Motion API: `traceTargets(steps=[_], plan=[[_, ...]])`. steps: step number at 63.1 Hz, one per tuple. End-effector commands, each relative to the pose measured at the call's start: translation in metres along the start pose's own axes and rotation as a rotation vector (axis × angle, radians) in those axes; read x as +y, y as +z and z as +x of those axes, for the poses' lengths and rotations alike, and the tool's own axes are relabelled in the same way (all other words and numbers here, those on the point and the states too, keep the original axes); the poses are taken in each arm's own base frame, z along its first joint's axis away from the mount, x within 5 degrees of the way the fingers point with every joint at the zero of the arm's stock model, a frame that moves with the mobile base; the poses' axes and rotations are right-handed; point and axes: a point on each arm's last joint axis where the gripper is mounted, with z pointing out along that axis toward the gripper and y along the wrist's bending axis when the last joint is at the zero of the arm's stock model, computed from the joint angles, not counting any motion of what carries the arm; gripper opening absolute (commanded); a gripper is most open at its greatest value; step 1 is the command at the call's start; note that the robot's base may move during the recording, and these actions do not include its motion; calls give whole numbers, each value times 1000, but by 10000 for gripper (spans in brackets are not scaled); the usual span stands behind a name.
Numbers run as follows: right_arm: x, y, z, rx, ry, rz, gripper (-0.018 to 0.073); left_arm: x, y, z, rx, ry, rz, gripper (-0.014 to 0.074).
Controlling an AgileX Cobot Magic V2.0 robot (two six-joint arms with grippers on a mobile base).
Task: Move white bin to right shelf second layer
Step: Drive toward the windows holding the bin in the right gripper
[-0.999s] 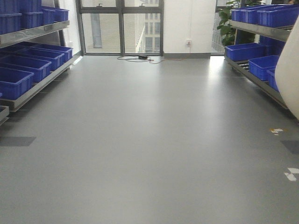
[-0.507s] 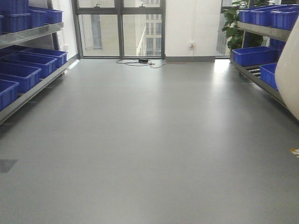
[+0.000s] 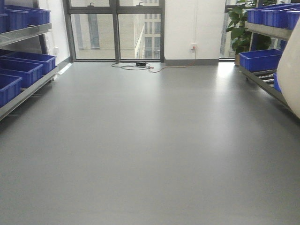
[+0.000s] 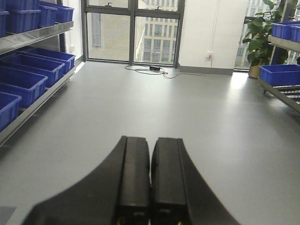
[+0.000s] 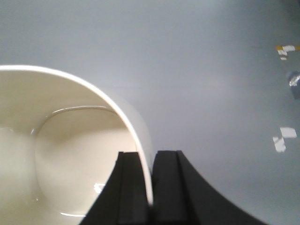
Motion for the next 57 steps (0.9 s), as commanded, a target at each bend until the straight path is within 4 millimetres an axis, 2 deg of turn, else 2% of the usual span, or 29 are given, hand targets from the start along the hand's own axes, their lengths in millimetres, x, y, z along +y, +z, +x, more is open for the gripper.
traceTargets(steps=[1,57], plan=[[1,-7,-15,-113,1,-9,52,1,-1,0,-78,-6,1,85],[1,-7,-15,-112,1,-9,52,1,0,1,-77,-6,1,85]])
